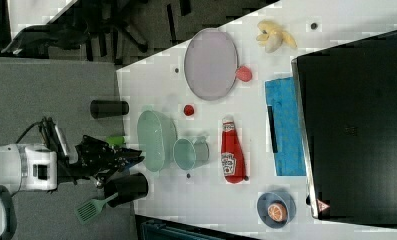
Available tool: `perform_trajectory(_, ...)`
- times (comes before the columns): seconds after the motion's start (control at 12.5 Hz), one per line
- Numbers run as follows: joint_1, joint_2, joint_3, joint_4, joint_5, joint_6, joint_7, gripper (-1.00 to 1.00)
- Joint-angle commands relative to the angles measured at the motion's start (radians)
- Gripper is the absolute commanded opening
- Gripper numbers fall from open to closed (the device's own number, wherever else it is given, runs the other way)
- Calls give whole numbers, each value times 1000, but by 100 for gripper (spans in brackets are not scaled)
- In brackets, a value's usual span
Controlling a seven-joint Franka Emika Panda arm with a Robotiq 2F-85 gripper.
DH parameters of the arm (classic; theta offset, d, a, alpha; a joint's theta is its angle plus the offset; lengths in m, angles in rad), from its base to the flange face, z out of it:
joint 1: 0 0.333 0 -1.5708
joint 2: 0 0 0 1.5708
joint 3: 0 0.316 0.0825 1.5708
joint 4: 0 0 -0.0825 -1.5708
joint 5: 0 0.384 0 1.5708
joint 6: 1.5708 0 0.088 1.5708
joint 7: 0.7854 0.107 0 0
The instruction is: Flap open oven.
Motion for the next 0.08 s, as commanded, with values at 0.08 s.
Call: perform_trajectory(0.08, -3, 9, 0, 6, 5, -5, 40, -65)
